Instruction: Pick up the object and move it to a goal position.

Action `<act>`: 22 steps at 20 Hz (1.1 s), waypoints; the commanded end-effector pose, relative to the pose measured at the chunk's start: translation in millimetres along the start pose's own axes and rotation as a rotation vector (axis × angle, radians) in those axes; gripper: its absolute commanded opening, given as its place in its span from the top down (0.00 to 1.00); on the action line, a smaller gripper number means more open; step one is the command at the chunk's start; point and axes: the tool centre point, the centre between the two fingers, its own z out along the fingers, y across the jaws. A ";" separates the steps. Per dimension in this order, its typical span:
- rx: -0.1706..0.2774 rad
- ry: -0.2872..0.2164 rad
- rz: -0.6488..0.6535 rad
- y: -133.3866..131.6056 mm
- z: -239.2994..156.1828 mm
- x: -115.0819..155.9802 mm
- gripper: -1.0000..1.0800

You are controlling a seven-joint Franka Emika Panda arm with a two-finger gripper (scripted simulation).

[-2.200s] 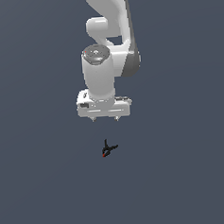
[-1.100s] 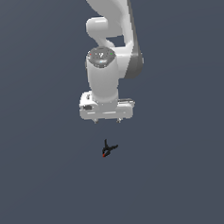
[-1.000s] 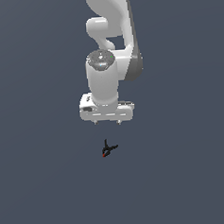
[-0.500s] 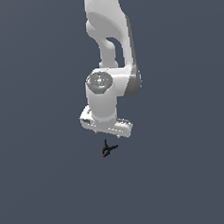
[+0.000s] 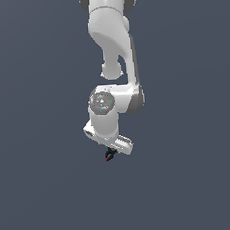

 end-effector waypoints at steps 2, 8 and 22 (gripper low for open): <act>0.001 0.002 0.040 -1.1 8.4 4.0 0.04; 0.001 0.001 0.054 -1.3 12.2 5.1 0.04; 0.001 0.002 0.059 -0.8 60.9 4.8 0.04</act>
